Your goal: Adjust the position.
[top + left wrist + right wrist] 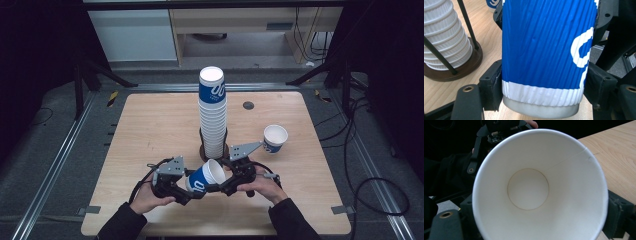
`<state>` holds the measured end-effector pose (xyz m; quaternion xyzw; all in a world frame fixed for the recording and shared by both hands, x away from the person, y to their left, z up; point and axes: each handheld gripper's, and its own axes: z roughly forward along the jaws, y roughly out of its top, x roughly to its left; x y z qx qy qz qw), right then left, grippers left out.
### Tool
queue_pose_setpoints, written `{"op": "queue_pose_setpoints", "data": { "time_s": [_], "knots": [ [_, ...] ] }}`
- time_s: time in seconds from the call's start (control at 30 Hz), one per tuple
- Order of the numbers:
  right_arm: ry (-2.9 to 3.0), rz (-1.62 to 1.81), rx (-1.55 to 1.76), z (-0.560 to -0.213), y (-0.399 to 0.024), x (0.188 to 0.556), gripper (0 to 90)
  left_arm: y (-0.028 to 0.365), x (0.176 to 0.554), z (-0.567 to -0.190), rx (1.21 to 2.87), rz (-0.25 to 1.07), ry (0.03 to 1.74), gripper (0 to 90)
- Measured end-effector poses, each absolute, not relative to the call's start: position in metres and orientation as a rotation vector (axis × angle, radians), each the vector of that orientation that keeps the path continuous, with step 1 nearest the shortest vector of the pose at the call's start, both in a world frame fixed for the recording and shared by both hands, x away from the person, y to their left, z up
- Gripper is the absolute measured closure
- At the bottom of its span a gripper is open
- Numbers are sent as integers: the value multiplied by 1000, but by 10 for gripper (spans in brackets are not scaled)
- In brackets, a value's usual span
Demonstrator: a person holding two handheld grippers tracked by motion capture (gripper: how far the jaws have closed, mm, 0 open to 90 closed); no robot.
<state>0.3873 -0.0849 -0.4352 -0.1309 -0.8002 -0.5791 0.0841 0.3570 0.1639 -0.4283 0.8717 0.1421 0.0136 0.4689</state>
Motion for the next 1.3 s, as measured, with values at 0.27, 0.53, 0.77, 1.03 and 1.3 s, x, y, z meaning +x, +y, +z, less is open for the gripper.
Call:
{"op": "queue_pose_setpoints", "data": {
  "time_s": [0.27,0.53,0.77,1.03,1.3],
  "knots": [
    [-2431,-1735,-381,-431,-87,386,155,167,360,-427,2142,6,375,213],
    [-2598,-1617,-372,-430,-87,385,152,164,364,-435,2242,-25,397,185],
    [-2641,-1497,-318,-438,-74,381,150,152,361,-447,2337,-60,358,208],
    [-2632,-1479,-295,-439,-70,379,144,151,360,-448,2341,-66,342,276],
    [-2614,-1608,-366,-433,-77,383,78,160,363,-443,2273,-28,388,279]
  ]
}}
